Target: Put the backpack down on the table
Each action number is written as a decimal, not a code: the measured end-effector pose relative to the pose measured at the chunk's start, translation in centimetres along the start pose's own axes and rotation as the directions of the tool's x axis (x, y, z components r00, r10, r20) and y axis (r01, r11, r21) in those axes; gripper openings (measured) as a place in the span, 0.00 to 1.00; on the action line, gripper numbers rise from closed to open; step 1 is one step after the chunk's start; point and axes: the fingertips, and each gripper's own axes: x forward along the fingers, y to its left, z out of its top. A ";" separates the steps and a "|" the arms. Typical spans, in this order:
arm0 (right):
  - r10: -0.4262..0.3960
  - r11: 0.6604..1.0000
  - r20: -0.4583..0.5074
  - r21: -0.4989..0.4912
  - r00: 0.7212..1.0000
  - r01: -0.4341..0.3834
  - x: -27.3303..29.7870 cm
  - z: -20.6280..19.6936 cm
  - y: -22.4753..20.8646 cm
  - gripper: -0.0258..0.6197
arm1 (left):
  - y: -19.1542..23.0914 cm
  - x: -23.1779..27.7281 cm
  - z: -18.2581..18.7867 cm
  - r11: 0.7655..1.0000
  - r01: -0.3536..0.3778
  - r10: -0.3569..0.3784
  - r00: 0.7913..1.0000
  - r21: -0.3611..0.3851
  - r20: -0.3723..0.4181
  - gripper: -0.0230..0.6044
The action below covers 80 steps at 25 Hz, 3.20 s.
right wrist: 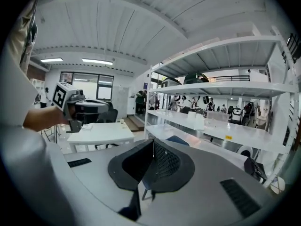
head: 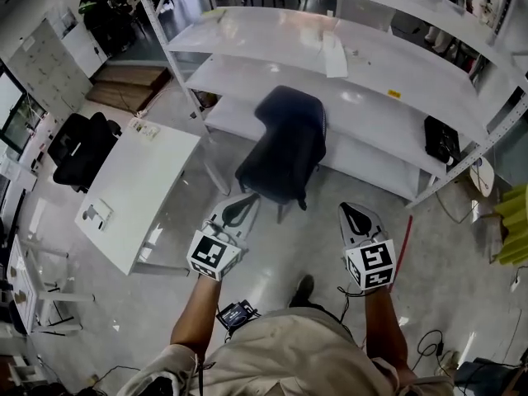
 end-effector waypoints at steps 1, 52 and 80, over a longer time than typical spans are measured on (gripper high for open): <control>0.009 1.000 0.001 0.000 1.000 -0.009 1.0 0.0 -1.2 0.08 | 0.4 1.4 0.2 1.000 -0.005 0.005 1.000 0.003 -0.002 0.06; -0.088 0.991 -0.088 0.092 0.992 0.096 43.7 -3.3 -20.5 0.08 | 31.4 40.3 -14.3 0.978 0.203 -0.207 0.965 -0.043 -0.158 0.06; 0.037 0.887 -0.372 0.439 0.928 0.141 60.0 -36.3 -22.5 0.39 | 33.5 50.6 -49.4 0.991 0.022 -0.089 0.849 -0.133 -0.521 0.50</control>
